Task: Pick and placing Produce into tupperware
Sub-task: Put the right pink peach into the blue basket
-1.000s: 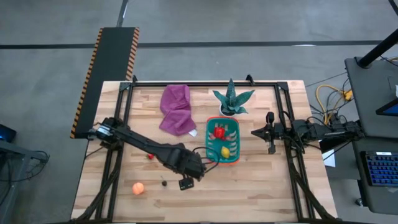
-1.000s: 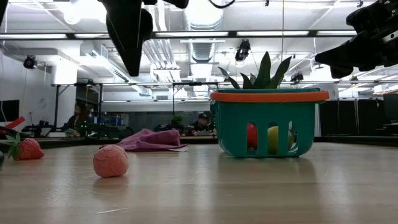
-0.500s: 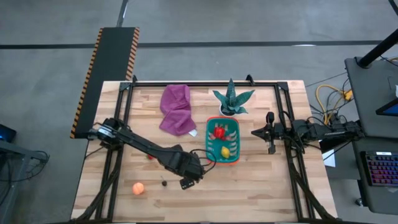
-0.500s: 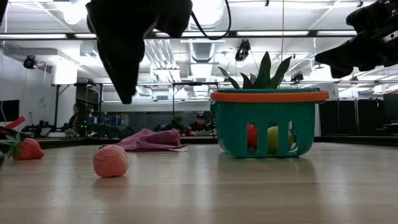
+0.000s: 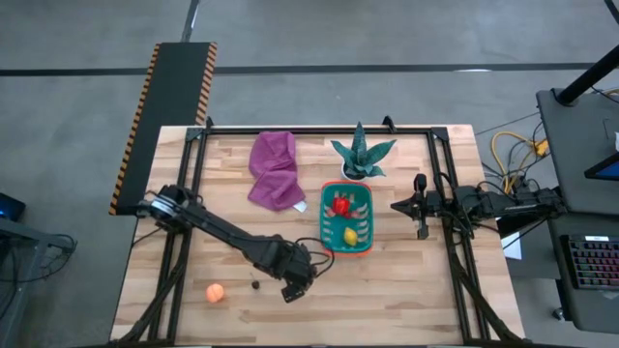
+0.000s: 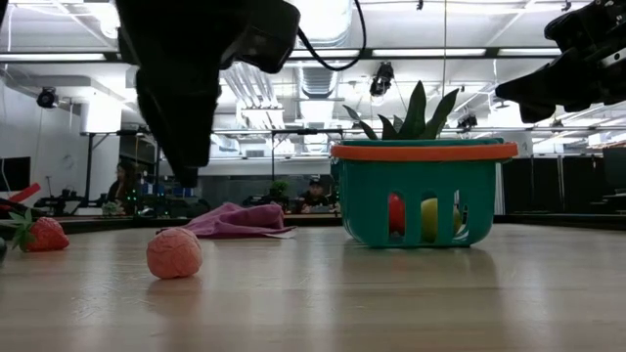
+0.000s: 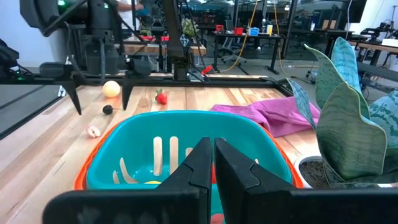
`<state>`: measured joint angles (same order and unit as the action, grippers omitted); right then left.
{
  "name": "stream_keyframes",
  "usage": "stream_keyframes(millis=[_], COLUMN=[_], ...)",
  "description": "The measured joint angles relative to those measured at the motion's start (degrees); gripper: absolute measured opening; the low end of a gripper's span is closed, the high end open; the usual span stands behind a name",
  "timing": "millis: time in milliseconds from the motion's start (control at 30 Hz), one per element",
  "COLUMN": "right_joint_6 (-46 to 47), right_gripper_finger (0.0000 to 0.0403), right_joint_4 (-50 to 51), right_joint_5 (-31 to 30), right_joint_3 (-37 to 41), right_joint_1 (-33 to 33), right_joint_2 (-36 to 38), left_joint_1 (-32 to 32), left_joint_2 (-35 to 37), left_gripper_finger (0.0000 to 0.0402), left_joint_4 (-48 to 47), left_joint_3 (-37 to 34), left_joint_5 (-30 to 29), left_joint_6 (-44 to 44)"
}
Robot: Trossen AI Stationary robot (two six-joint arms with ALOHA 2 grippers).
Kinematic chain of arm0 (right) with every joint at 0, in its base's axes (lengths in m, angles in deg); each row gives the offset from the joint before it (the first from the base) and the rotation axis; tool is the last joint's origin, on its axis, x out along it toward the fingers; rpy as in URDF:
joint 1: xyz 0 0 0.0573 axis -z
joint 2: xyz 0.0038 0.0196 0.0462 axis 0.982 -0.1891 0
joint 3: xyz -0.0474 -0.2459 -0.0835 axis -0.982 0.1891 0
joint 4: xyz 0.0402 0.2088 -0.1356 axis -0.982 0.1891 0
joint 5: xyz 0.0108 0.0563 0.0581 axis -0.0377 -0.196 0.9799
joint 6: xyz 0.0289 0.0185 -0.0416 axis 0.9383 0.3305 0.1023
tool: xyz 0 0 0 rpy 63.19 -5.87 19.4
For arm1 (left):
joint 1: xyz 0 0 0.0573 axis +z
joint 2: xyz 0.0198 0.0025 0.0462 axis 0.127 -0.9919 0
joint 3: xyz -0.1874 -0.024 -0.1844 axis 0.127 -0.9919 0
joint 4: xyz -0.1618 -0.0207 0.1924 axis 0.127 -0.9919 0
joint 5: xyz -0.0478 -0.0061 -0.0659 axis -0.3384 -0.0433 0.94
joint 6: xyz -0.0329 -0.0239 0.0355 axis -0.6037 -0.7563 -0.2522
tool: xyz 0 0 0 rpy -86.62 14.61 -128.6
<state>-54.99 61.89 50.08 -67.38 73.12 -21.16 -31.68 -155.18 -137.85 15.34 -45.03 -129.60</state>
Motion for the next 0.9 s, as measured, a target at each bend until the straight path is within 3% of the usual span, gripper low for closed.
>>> stream_keyframes(millis=[333, 900], right_joint_6=[-0.31, -0.28], right_gripper_finger=[0.0009, 0.0009], right_joint_4=[0.01, 0.04], right_joint_5=[0.02, 0.02], right_joint_3=[0.00, -0.02], right_joint_1=[0.01, 0.00], right_joint_2=[0.00, -0.07], left_joint_1=[-1.22, -1.18], left_joint_2=[-2.26, -7.28], left_gripper_finger=[0.0386, 0.0386], left_joint_4=[5.06, 5.41], left_joint_3=[-0.75, -0.75], left_joint_5=[-0.58, 3.22], left_joint_6=[-3.65, -5.27])
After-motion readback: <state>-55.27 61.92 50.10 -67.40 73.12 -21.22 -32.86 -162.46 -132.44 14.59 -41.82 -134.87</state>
